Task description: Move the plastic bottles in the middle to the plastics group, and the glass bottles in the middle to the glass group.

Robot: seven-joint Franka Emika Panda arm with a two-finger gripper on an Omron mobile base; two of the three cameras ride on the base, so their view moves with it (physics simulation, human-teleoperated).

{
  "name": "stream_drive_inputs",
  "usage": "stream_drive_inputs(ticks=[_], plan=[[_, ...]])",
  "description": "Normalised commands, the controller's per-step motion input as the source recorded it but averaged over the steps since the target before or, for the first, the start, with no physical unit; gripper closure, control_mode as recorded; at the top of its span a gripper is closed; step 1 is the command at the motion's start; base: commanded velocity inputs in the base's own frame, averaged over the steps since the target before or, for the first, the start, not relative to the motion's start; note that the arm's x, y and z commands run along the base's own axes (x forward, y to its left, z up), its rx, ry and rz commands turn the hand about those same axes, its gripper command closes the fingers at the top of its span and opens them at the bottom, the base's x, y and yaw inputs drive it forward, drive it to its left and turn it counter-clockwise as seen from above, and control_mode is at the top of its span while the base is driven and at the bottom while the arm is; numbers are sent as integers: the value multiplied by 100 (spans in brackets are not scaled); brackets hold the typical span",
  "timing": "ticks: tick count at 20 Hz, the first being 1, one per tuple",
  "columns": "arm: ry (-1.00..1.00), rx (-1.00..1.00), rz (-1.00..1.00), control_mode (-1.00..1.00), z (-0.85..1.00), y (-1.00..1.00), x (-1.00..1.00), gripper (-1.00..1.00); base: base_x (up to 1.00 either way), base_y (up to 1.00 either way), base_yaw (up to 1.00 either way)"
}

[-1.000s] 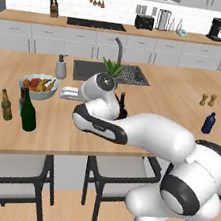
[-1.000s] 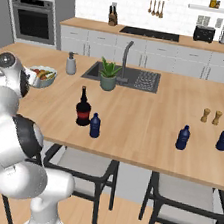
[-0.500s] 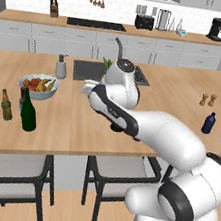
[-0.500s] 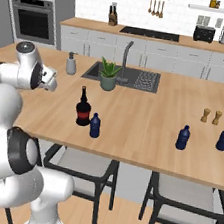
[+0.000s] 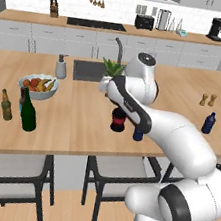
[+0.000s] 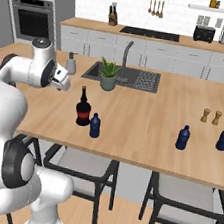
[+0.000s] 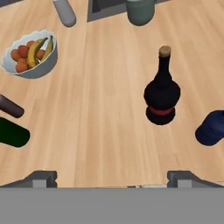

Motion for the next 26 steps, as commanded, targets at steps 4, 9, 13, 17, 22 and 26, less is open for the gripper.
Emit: stream_drive_inputs(ticks=[4,9,13,17,22,26], plan=[[0,0,0,-100,3,-48,-1,-100,0,0,0],[1,-1,0,-100,2,-38,9,-100,0,0,0],[3,0,0,-100,10,-43,16,-100,0,0,0],[3,-6,0,-100,1,-37,25,-100,0,0,0],[8,-15,0,-100,-24,-10,68,-100,0,0,0],[4,-9,0,-100,-23,4,55,-100,0,0,0]])
